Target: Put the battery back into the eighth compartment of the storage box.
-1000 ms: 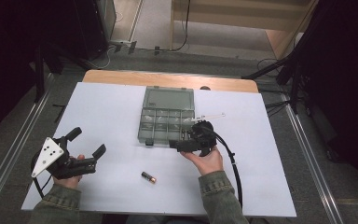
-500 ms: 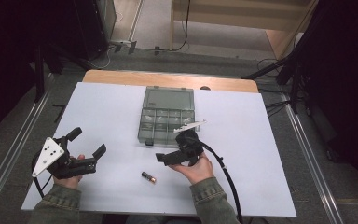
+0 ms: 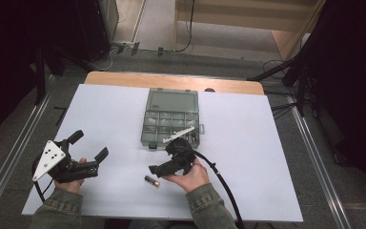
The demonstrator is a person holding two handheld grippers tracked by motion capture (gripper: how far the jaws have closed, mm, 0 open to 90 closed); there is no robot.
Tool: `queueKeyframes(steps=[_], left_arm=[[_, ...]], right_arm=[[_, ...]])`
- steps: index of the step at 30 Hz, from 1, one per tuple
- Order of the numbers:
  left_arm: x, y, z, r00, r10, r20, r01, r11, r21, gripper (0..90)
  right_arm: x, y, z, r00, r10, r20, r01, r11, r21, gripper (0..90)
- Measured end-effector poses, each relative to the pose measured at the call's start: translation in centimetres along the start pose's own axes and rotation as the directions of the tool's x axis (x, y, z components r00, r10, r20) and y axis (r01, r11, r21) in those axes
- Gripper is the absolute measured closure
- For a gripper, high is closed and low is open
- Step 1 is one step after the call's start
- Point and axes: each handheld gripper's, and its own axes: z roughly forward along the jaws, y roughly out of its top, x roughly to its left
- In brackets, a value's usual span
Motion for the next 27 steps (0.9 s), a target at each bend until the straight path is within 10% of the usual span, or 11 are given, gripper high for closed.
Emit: queueKeyframes(steps=[12, 22, 27], left_arm=[[0.0, 0.0, 0.0, 1.0, 0.0, 0.002, 0.0, 1.0, 0.0, 0.0], [0.0, 0.0, 0.0, 1.0, 0.0, 0.003, 0.0, 1.0, 0.0, 0.0], [0.0, 0.0, 0.0, 1.0, -0.002, 0.003, 0.002, 1.0, 0.003, 0.0]], right_arm=[[2.0, 0.4, 1.6, 0.9964, -0.084, 0.014, 0.082, 0.991, 0.104, 0.0], [4.3, 0.3, 3.5, 0.972, -0.228, 0.057, 0.205, 0.941, 0.27, 2.8], [5.4, 0.2, 3.8, 0.939, -0.312, 0.144, 0.255, 0.913, 0.319, 9.6]])
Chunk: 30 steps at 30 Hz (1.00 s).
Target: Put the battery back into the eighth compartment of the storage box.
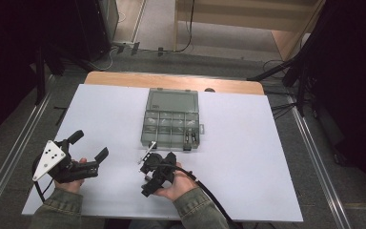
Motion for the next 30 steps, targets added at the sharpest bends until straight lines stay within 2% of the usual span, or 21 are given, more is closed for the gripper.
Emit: queueKeyframes(steps=[2, 6, 10, 13, 17, 19, 21, 26, 30], left_arm=[[-0.02, 0.01, 0.0, 1.0, 0.001, 0.0, -0.001, 1.0, 0.0, 0.0], [0.0, 0.01, -0.01, 1.0, 0.001, 0.0, -0.001, 1.0, 0.0, 0.0], [0.01, 0.01, 0.0, 1.0, 0.0, -0.001, 0.0, 1.0, 0.001, 0.0], [0.03, 0.01, 0.02, 1.0, 0.003, 0.0, -0.003, 1.0, 0.004, 0.0], [0.02, 0.01, 0.02, 1.0, 0.003, 0.0, -0.003, 1.0, 0.003, 0.0], [0.03, 0.0, 0.01, 1.0, 0.002, 0.002, -0.002, 1.0, 0.002, 0.0], [0.01, 0.0, 0.01, 1.0, -0.001, 0.004, 0.001, 1.0, -0.001, 0.0], [0.03, 0.0, -0.01, 1.0, 0.001, 0.005, -0.001, 1.0, -0.003, 0.0], [0.01, 0.01, -0.02, 1.0, 0.001, 0.003, -0.001, 1.0, -0.003, 0.0]], right_arm=[[0.48, 0.13, 0.1, 0.9995, -0.026, 0.021, 0.026, 1.0, 0.01, 13.7], [0.75, 0.23, 0.13, 0.9993, -0.032, 0.02, 0.031, 0.999, 0.022, 18.6], [0.8, 0.26, 0.17, 0.9997, -0.021, 0.015, 0.021, 0.999, 0.034, 27.1], [0.69, 0.31, 0.17, 0.9999, 0.004, 0.01, -0.005, 0.999, 0.048, 34.7], [0.59, 0.33, 0.2, 1.0, 0.008, -0.005, -0.008, 0.998, 0.057, 46.9], [0.65, 0.36, 0.27, 1.0, 0.007, -0.006, -0.006, 0.998, 0.064, 55.8], [0.68, 0.39, 0.28, 0.9999, 0.007, -0.008, -0.006, 0.998, 0.067, 58.3], [0.81, 0.55, 0.5, 0.9998, 0.003, -0.022, -0.002, 0.997, 0.079, 74.9], [0.81, 0.62, 0.55, 0.9993, 0.02, -0.03, -0.017, 0.996, 0.088, 77.7]])
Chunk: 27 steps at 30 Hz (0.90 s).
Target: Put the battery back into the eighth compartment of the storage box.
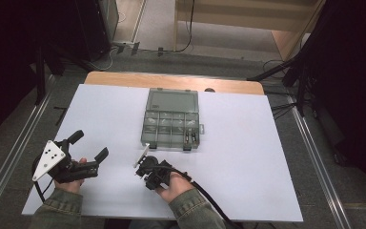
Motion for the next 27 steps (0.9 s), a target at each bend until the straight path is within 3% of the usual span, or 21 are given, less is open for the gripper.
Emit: queueKeyframes(steps=[13, 22, 27], left_arm=[[0.0, 0.0, 0.0, 1.0, 0.0, -0.002, 0.0, 1.0, 0.003, 0.0], [0.0, 0.0, 0.0, 1.0, -0.001, -0.001, 0.001, 1.0, 0.003, 0.0], [0.0, 0.0, 0.0, 1.0, -0.001, -0.001, 0.001, 1.0, 0.003, 0.0]], right_arm=[[-1.0, -0.2, -0.2, 0.9991, 0.018, -0.038, -0.019, 1.0, -0.019, 78.2], [-2.2, -0.8, -1.1, 0.9938, 0.066, -0.089, -0.073, 0.994, -0.076, 78.2], [-3.2, -1.3, -1.7, 0.9868, 0.117, -0.112, -0.131, 0.983, -0.129, 78.3]])
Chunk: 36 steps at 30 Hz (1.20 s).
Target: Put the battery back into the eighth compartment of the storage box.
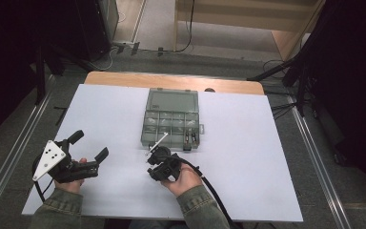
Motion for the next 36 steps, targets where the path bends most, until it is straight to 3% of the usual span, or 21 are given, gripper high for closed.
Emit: queueKeyframes(steps=[11, 18, 22, 29, 31, 33, 35, 36], left_arm=[[0.0, 0.0, 0.0, 1.0, 0.003, 0.002, -0.003, 1.0, 0.002, 0.0], [0.0, 0.0, 0.0, 1.0, 0.004, 0.001, -0.004, 1.0, 0.002, 0.0], [0.0, 0.0, 0.0, 1.0, 0.002, 0.0, -0.002, 1.0, 0.001, 0.0], [0.0, 0.0, 0.0, 1.0, 0.002, 0.0, -0.002, 1.0, 0.002, 0.0], [0.0, 0.0, 0.0, 1.0, 0.003, 0.001, -0.003, 1.0, 0.002, 0.0], [0.0, 0.0, 0.0, 1.0, 0.005, 0.001, -0.005, 1.0, 0.003, 0.0], [0.0, 0.0, 0.0, 1.0, 0.004, 0.0, -0.004, 1.0, 0.005, 0.0], [0.1, 0.0, 0.0, 1.0, 0.004, 0.0, -0.004, 1.0, 0.005, 0.0]], right_arm=[[-2.2, -0.9, -1.8, 0.9925, 0.097, -0.075, -0.105, 0.987, -0.12, 78.3], [-3.5, -1.5, -2.6, 0.9823, 0.158, -0.101, -0.175, 0.966, -0.191, 78.3], [-4.5, -1.9, -2.9, 0.9698, 0.205, -0.132, -0.234, 0.937, -0.26, 78.3], [-6.1, -2.6, -4.0, 0.9499, 0.26, -0.174, -0.303, 0.9, -0.313, 78.3], [-6.5, -2.9, -4.1, 0.9452, 0.274, -0.178, -0.32, 0.885, -0.339, 78.3], [-7.0, -3.2, -4.2, 0.9335, 0.292, -0.208, -0.35, 0.867, -0.355, 78.3], [-7.8, -3.7, -4.3, 0.913, 0.32, -0.253, -0.397, 0.839, -0.371, 78.3], [-8.2, -3.9, -4.3, 0.908, 0.33, -0.258, -0.409, 0.831, -0.377, 78.3]])
